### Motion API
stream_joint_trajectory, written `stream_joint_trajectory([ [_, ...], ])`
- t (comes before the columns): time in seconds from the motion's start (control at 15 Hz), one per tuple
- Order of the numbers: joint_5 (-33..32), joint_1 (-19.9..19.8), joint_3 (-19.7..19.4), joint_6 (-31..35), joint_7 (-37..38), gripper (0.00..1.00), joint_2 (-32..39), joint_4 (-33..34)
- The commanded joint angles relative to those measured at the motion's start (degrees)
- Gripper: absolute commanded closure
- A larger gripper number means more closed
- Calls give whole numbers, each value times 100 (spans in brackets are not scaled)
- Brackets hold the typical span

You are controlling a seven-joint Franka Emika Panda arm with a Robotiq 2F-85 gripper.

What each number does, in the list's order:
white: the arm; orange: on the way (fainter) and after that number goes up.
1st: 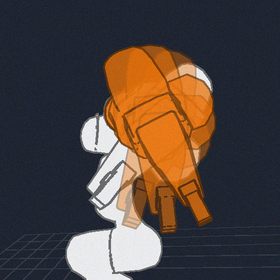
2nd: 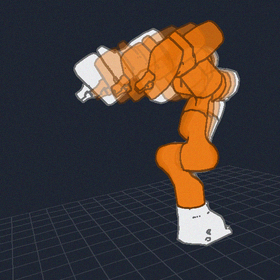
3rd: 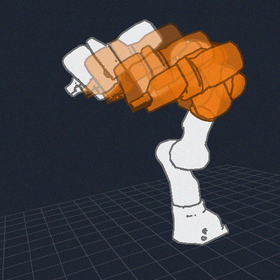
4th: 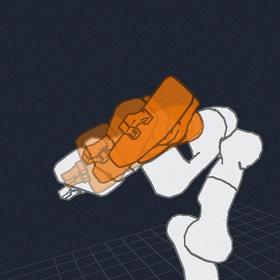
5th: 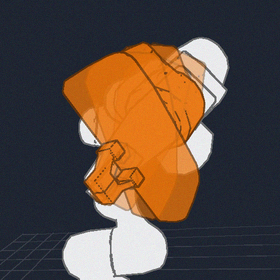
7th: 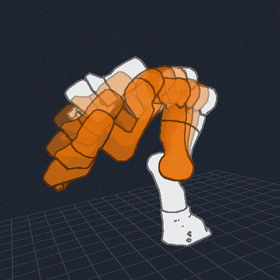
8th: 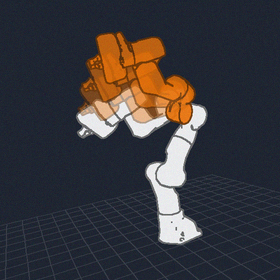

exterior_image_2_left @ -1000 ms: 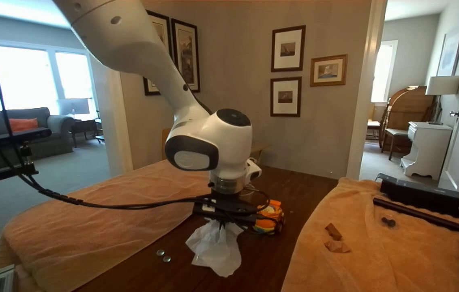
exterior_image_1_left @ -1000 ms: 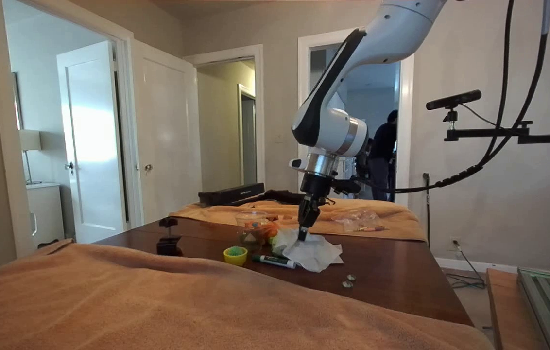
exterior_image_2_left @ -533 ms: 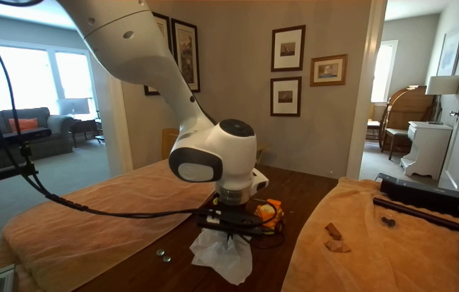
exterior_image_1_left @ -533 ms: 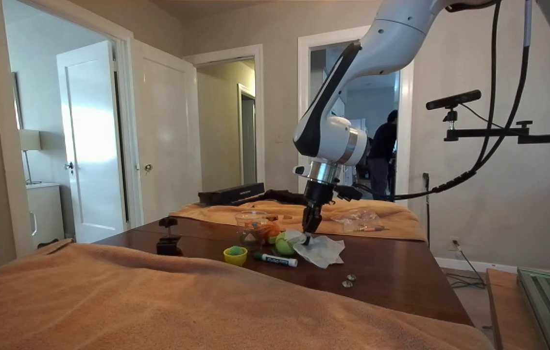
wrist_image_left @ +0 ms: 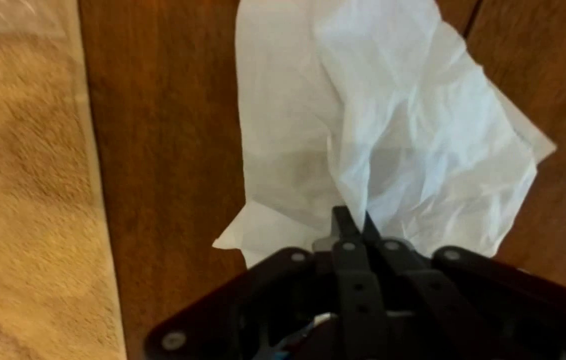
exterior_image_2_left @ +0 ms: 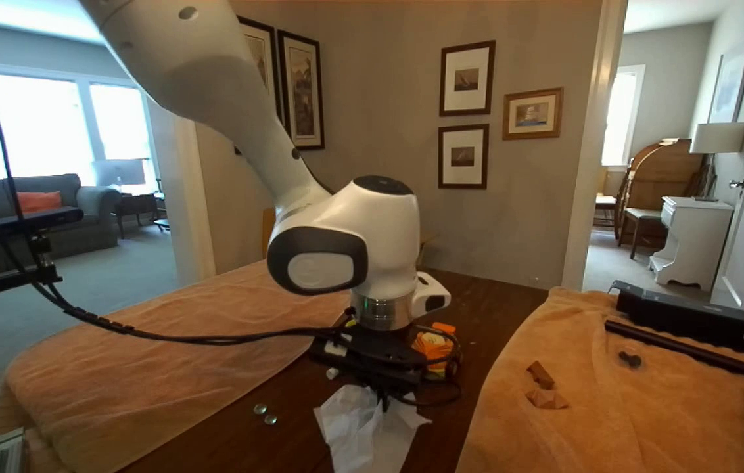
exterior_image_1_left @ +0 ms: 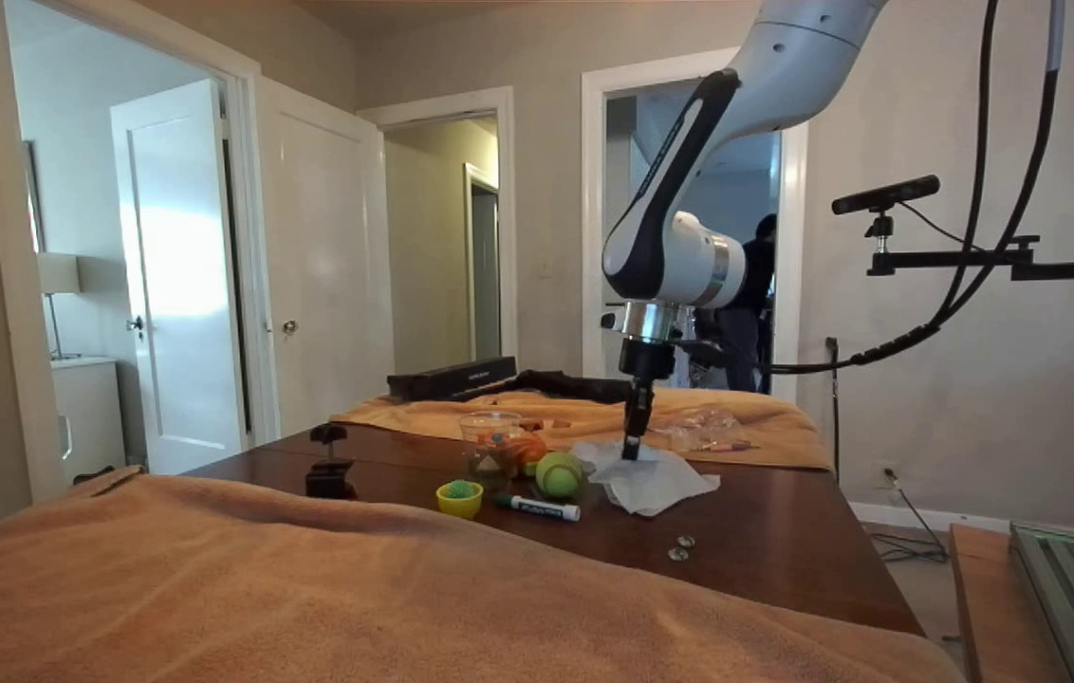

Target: Use the paper towel to wipe the tennis ball

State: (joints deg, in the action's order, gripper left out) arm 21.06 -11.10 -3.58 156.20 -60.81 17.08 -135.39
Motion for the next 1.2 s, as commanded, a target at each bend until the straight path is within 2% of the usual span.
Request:
stream_joint_trajectory([
  [0.0,-1428,190,-544,-418,1414,100,-486,-359],
  [0.13,-1839,99,-571,-763,1756,100,-609,-336],
  [0.4,-1853,-23,-477,-880,1956,100,-741,-192],
  [0.53,-1767,-48,-469,-666,2010,100,-707,-95],
  [0.6,-1708,-73,-469,-219,2025,100,-659,-65],
  [0.8,-1580,-208,-472,188,2225,100,-482,277],
  [1.13,-1318,-601,-429,24,2516,100,-43,1135],
])
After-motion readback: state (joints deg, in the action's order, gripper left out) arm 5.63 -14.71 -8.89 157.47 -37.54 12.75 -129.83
